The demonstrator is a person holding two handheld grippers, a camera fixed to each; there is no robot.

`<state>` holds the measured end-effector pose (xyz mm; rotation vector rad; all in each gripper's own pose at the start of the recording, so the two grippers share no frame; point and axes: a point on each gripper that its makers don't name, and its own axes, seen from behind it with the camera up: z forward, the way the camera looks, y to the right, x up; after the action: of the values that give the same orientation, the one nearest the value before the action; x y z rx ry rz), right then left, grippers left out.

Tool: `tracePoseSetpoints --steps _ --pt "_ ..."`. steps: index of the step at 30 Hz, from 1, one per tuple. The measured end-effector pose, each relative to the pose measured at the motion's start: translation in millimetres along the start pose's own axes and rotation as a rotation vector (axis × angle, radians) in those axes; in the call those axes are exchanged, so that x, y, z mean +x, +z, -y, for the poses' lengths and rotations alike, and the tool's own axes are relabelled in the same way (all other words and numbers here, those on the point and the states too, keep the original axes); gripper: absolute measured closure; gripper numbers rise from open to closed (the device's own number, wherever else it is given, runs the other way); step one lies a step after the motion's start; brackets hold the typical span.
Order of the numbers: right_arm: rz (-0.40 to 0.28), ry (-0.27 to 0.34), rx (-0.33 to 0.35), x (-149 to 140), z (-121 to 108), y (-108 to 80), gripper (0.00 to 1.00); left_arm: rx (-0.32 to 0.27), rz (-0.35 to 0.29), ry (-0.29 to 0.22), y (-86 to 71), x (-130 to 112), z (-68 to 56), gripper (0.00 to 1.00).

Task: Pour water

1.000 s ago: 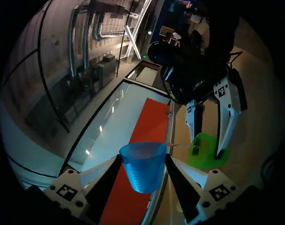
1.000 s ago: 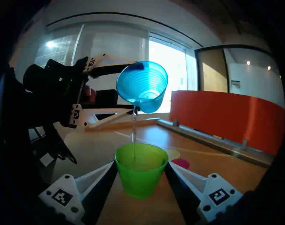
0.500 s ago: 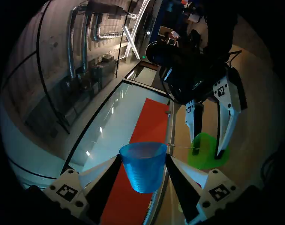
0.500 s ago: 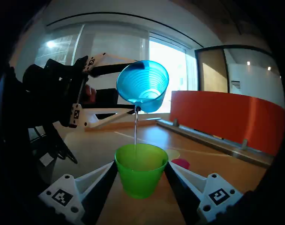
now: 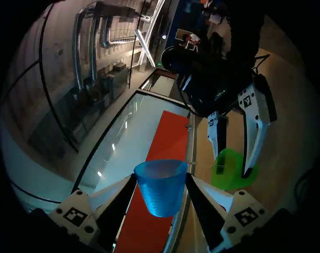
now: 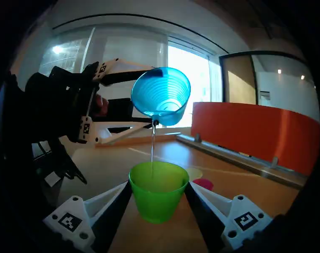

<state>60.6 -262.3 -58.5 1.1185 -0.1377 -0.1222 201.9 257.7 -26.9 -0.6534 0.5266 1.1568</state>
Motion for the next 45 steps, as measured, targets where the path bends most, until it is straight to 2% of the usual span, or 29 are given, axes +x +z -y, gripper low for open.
tracePoseSetpoints --steps 24,45 --pt "-0.004 -0.002 -0.002 0.8 -0.1 -0.6 0.1 -0.002 -0.001 0.031 6.6 -0.7 -5.3 0.16" --pt "-0.009 -0.005 -0.004 1.9 -0.3 -1.7 0.1 -0.006 -0.003 0.055 4.8 2.2 -5.6 0.15"
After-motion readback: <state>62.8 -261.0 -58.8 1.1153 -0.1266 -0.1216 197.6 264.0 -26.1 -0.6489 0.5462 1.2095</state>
